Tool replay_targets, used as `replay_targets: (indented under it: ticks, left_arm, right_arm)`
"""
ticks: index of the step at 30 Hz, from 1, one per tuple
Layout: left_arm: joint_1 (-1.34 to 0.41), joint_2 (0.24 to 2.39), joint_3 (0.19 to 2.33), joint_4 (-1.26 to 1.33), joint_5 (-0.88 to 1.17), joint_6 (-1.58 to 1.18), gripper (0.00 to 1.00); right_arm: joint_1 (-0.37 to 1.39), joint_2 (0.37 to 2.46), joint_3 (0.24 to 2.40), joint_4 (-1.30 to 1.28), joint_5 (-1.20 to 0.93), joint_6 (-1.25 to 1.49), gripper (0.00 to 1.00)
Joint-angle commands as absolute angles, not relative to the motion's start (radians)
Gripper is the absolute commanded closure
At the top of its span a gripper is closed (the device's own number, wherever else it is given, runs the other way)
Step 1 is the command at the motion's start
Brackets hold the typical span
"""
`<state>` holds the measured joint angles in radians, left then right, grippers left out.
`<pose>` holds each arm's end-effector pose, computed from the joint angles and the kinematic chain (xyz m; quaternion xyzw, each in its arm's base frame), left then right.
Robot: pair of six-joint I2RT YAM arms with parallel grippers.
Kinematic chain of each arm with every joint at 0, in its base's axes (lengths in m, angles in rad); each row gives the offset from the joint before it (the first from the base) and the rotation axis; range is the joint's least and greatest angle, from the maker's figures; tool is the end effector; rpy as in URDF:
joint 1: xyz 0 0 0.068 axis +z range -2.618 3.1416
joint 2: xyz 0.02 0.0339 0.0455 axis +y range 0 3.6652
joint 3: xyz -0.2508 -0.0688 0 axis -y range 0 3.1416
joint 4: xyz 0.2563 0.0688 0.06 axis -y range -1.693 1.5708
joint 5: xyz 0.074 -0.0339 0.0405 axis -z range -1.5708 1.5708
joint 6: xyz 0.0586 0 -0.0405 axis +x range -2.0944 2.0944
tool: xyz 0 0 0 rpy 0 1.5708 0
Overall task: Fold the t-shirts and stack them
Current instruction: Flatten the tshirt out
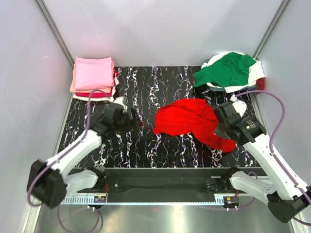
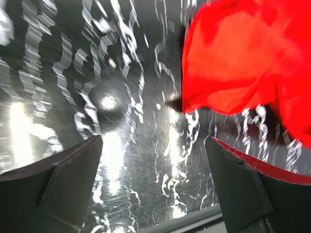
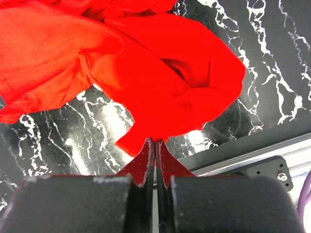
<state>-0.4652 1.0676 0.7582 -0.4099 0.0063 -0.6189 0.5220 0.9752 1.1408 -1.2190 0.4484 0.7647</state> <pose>0.2333 -0.1175 0.2250 -0.0686 0.9081 -0.2155 0.3523 0.1730 0.0702 0.3123 0.1706 0.9287 -0.0223 0.3285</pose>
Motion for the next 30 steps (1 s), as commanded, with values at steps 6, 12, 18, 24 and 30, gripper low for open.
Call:
replay_targets:
  ticks: [6, 12, 18, 24, 30]
  left_arm:
    - [-0.623, 1.363, 0.831, -0.265, -0.025, -0.729, 0.04]
    - [-0.660, 1.511, 0.893, -0.204, -0.009, -0.732, 0.04]
    - [-0.667, 1.601, 0.928, -0.158, -0.006, -0.707, 0.05]
    - [-0.678, 1.658, 0.951, -0.123, -0.006, -0.726, 0.09]
    - [-0.681, 1.710, 0.985, -0.083, 0.028, -0.709, 0.31]
  right_arm:
    - [0.526, 0.934, 1.126, -1.169, 0.422, 0.782, 1.00]
    - [0.526, 0.931, 1.112, -1.157, 0.420, 0.769, 1.00]
    - [0.526, 0.930, 1.095, -1.152, 0.426, 0.753, 1.00]
    - [0.526, 0.936, 1.081, -1.143, 0.428, 0.742, 1.00]
    - [0.526, 0.948, 1.074, -1.132, 0.436, 0.732, 1.00]
